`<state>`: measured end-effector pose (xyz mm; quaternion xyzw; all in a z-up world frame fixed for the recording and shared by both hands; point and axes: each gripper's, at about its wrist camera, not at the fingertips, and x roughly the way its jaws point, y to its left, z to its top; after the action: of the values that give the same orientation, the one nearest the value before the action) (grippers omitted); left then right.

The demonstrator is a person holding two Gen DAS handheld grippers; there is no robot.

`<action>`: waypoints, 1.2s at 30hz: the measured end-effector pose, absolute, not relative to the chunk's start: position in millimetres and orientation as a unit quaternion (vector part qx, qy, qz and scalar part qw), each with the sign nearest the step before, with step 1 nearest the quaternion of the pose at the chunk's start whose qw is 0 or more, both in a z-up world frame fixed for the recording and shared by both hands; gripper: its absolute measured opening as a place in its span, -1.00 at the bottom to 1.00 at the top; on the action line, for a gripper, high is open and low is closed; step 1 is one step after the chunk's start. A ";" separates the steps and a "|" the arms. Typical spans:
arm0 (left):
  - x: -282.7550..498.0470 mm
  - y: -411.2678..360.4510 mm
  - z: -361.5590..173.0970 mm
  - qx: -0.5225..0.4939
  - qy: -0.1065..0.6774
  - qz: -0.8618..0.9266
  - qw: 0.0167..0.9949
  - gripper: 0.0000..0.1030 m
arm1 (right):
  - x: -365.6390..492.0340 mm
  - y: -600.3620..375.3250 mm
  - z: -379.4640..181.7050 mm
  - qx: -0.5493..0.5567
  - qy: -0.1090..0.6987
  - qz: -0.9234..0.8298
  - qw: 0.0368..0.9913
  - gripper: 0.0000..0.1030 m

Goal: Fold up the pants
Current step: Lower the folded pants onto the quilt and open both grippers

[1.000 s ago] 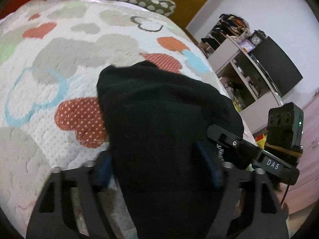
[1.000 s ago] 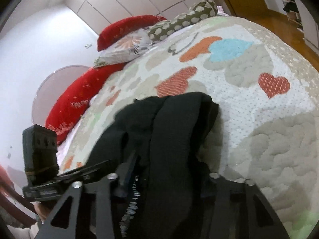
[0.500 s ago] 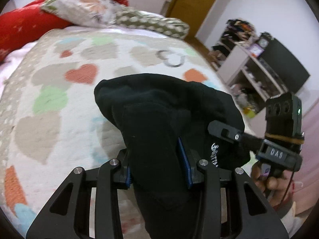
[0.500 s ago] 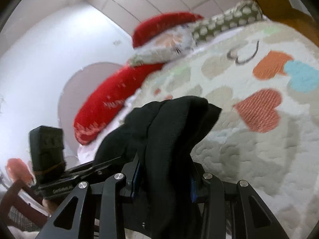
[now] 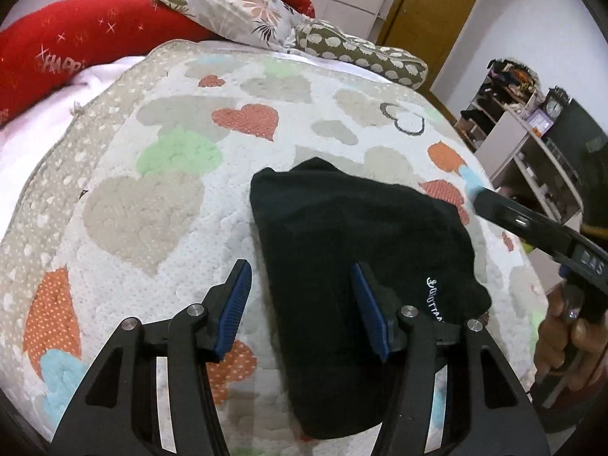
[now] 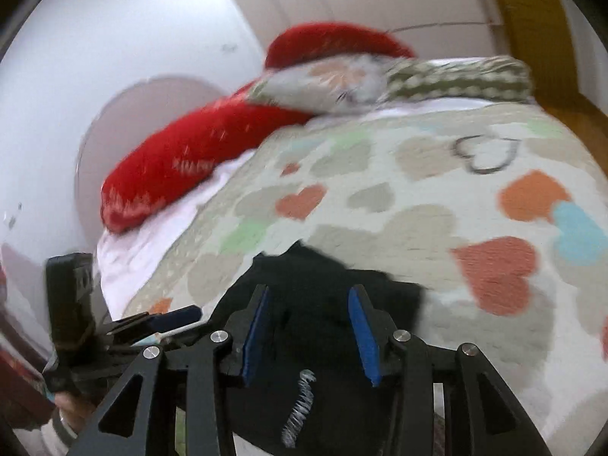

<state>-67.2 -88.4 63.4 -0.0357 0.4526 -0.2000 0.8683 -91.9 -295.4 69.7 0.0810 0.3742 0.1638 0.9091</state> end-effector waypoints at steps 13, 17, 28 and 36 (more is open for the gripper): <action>-66.7 -107.4 40.2 -0.022 0.464 -0.189 0.865 0.10 | -55.0 -283.8 26.5 0.041 0.418 0.124 0.899 -0.20; -70.2 -107.2 39.6 -0.022 0.458 -0.181 0.870 0.16 | -99.6 -288.4 46.0 0.023 0.393 0.127 0.910 -0.12; -86.3 -108.6 54.2 -0.009 0.433 -0.152 0.889 0.16 | -142.0 -297.9 36.1 0.011 0.406 0.093 0.909 -0.05; -107.8 -106.8 84.1 0.016 0.383 -0.127 0.915 0.16 | -158.0 -283.6 70.0 0.009 0.354 0.086 0.931 0.03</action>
<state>-107.8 -106.8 84.1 0.0156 0.3825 -0.1270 0.9150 -158.0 -283.6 70.0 0.0089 0.3536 0.0860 0.9314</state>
